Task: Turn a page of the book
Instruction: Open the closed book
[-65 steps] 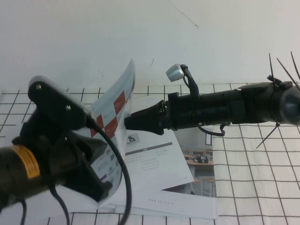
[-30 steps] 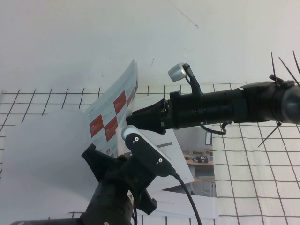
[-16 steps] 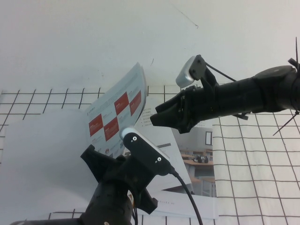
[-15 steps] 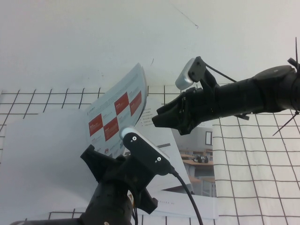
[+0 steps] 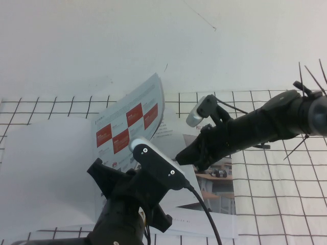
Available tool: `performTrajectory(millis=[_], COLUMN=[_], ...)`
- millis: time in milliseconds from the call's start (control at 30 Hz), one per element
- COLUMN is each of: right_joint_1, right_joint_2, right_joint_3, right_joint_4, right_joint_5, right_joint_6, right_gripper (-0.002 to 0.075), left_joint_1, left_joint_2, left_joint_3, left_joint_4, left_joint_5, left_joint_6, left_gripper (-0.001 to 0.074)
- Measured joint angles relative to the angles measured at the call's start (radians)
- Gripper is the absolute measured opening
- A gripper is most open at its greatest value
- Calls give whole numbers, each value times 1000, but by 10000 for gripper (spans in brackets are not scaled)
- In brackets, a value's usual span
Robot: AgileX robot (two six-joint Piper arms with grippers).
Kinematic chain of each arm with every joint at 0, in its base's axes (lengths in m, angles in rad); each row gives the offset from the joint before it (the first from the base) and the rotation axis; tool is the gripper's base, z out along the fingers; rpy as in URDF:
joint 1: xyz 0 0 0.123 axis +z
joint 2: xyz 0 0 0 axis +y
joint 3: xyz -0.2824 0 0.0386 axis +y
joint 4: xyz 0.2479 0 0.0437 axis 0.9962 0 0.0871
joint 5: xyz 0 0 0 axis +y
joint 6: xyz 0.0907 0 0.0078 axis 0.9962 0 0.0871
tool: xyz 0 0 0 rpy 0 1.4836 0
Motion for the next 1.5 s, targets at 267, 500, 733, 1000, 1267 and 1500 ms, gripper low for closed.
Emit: performTrajectory(millis=[267,500,733,1000,1267,1500], right_joint_1=[34,42,42,42,42,42], right_joint_2=[42,36,34,34,33,33], right_joint_3=[-8,-19,-20,-20,-20,-20], right_joint_4=[-106,-182,-197,-199,-205,-205], right_joint_5=[15,4,4,6,10,10], right_joint_6=[109,206,214,216,218,218], right_gripper=[0,0,0,0,0,0], left_joint_1=[0,0,76,355,529,601], left_joint_2=[0,0,0,0,0,0], left_joint_3=[0,0,0,0,0,0], left_joint_4=[0,0,-76,-260,-395,-498], left_joint_5=[9,132,165,84,-16,-139], left_joint_6=[0,6,122,281,366,437], left_gripper=[-3,-3,-3,-3,-4,-3])
